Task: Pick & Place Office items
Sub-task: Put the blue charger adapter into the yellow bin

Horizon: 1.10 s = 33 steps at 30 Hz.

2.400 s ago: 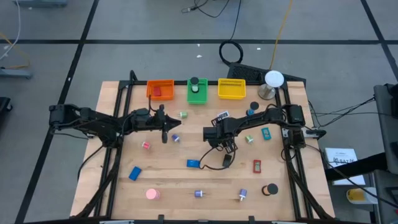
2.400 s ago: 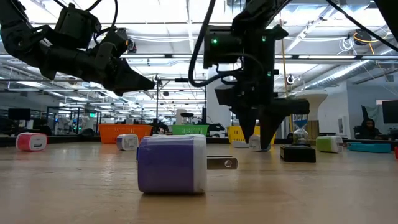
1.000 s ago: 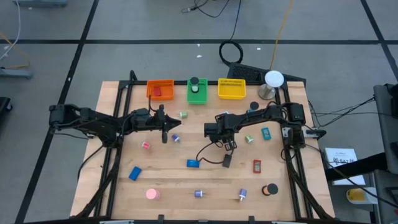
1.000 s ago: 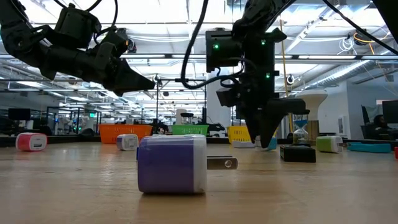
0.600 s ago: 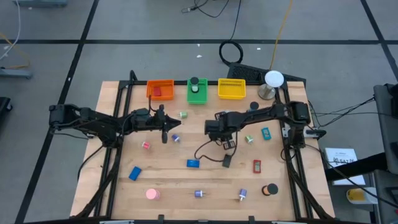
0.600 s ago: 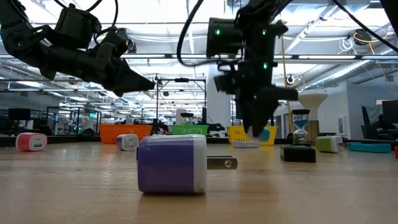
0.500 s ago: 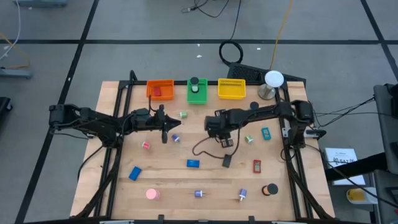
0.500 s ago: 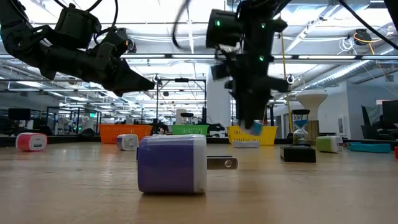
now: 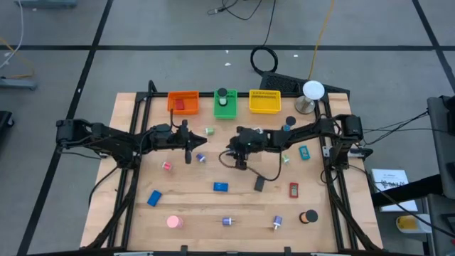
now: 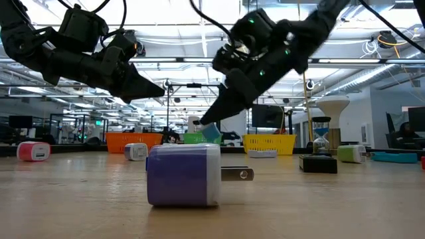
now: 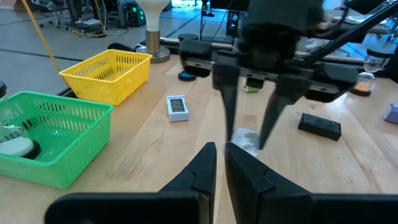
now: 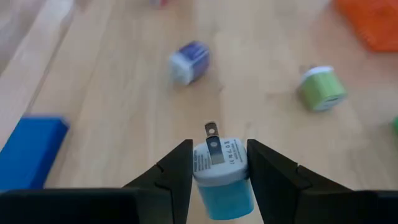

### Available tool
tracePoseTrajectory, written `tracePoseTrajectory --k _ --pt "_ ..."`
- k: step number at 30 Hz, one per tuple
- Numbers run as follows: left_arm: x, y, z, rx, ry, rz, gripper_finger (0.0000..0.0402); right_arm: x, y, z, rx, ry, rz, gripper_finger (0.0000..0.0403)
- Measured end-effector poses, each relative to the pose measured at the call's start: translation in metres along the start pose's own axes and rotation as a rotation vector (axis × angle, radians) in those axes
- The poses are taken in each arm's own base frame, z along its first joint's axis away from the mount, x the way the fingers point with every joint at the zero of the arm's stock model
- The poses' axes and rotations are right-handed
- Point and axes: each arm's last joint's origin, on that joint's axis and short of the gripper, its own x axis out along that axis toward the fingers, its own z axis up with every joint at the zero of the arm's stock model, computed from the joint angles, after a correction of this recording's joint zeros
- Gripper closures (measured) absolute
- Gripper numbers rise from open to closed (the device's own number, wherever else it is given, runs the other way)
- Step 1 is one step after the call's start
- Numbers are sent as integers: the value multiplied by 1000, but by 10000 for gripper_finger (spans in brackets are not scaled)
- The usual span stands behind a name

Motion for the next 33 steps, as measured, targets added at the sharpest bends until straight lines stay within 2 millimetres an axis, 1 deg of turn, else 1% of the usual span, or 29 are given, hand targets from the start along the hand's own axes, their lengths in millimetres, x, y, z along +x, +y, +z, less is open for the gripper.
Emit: tracePoseTrajectory --k 4,6,8,13,17,24,30,33 --pt "0 0 0 2 -4 0 364 3 -4 -13 58 -139 -12 273" --pt "0 0 1 5 -6 0 364 2 -5 -21 79 -140 -14 273" --pt "0 0 1 5 -7 0 364 6 -6 -23 79 -158 -20 273" --pt "0 0 1 5 -9 0 364 12 -6 -30 93 -146 -17 273" --pt "0 -1 1 4 -10 -3 364 20 -6 -41 110 -113 -16 273" --pt "0 -3 1 9 -10 -6 364 23 -6 -43 112 -120 -17 271" --pt "0 -4 1 10 -10 -8 364 23 -6 -45 113 -89 -26 246" --pt "0 -4 1 10 -10 -8 364 23 -7 -49 112 -54 -68 230"
